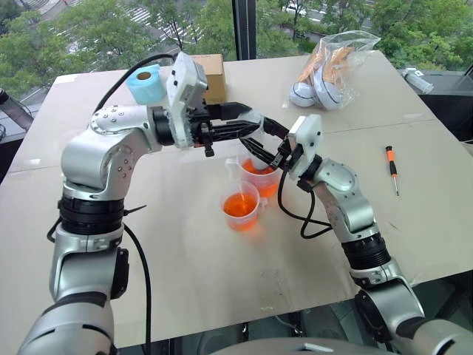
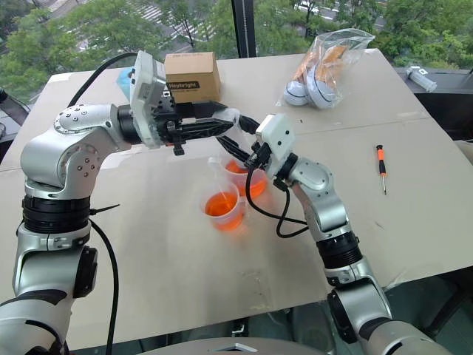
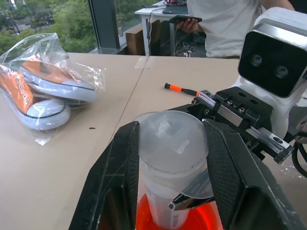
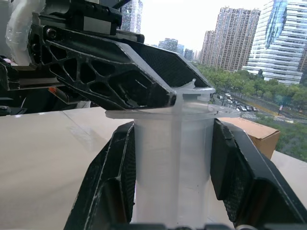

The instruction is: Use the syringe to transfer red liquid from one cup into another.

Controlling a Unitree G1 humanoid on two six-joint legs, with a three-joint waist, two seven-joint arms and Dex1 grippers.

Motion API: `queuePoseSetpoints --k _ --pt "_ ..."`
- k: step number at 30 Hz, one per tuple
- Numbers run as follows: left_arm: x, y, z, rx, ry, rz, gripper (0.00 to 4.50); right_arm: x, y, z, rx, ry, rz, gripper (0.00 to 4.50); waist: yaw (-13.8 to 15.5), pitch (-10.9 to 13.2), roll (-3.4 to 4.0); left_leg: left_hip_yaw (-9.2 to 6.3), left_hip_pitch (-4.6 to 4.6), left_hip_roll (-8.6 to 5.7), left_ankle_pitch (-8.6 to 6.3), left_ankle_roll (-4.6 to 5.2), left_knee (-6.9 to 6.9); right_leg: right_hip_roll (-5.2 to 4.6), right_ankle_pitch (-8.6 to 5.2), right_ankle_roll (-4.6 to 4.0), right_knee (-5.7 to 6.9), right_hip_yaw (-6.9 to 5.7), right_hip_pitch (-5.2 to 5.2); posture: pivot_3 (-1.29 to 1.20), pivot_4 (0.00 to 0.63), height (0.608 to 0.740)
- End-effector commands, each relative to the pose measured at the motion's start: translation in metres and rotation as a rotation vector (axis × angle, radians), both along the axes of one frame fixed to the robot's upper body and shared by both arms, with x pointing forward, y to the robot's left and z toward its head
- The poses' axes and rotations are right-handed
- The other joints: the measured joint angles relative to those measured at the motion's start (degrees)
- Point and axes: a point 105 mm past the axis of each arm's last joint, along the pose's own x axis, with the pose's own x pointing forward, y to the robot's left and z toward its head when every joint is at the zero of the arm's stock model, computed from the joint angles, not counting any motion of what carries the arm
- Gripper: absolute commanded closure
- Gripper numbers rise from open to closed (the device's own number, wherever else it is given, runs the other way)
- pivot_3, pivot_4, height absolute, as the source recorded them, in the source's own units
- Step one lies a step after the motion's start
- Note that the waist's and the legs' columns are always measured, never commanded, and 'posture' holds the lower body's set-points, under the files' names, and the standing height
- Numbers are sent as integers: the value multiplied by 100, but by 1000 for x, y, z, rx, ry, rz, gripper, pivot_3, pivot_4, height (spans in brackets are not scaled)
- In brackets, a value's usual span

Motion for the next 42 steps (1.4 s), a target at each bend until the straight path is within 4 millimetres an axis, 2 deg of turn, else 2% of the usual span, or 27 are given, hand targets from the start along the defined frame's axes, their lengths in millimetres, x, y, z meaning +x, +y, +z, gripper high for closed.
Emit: queuePoseSetpoints --k 1,10,23,32,39,40,42 --pt "2 8 30 -73 -99 54 3125 -7 6 11 27 -28 35 2844 0 0 0 0 0 0 0 0 0 0 0 0 0 0 0 0 150 740" --pt "4 12 43 -121 -126 79 3125 -7 9 4 39 45 38 2844 -3 0 0 0 0 0 0 0 0 0 0 0 0 0 0 0 150 740" --pt "5 14 53 -193 -136 103 3125 -5 9 -2 8 47 32 2844 -4 0 0 -1 0 0 0 0 0 0 0 0 0 0 0 0 150 740" --pt "2 14 70 -270 -147 96 3125 -6 9 3 24 32 34 2844 -4 0 0 0 0 0 0 0 0 -1 0 0 0 0 0 0 150 740" --pt "-3 13 72 -270 -140 55 3125 -7 9 16 70 14 39 2844 -8 0 0 -1 0 0 0 0 0 0 0 0 0 0 0 0 150 740" --pt "-3 14 72 -270 -144 62 2081 -7 9 18 79 13 38 2844 -11 0 0 -1 0 0 0 0 0 0 0 0 0 0 0 0 150 740" --pt "-1 17 77 -285 -161 90 1193 -7 9 23 96 4 41 2844 -16 1 0 -1 0 1 0 0 0 0 0 0 0 0 0 0 150 740"
